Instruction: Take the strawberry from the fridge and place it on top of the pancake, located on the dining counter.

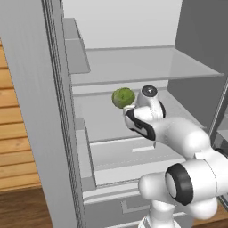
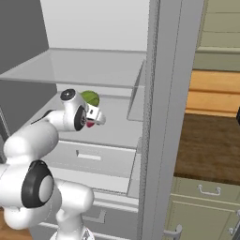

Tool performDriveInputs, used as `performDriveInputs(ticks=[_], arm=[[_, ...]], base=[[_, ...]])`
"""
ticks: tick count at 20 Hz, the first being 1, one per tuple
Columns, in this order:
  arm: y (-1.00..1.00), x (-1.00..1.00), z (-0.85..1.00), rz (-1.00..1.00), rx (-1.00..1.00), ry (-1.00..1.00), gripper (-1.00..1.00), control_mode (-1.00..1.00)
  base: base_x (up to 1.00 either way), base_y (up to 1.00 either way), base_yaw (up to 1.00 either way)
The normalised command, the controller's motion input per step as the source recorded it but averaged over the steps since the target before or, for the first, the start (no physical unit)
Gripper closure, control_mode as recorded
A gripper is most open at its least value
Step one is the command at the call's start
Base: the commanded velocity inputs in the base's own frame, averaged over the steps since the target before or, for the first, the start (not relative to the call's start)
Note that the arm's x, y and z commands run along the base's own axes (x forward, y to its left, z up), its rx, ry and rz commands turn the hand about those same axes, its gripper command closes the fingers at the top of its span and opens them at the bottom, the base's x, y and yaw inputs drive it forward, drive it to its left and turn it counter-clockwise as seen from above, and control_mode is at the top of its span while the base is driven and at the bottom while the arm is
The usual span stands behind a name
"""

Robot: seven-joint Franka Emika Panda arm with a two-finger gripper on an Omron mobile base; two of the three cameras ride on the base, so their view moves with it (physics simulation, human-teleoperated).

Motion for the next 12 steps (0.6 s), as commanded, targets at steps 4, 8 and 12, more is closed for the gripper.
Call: performDriveInputs(ticks=[4,8,12], arm=[[-0.02,0.00,0.00,-0.19,0.00,0.01,-1.00,-1.00],[-0.09,0.00,-0.04,-0.14,0.00,0.08,-1.00,-1.00],[-0.09,0.00,-0.11,-0.10,0.02,0.02,-1.00,-1.00]], base=[[0.00,0.00,0.00],[0.00,0.00,0.00],[0.00,0.00,0.00]])
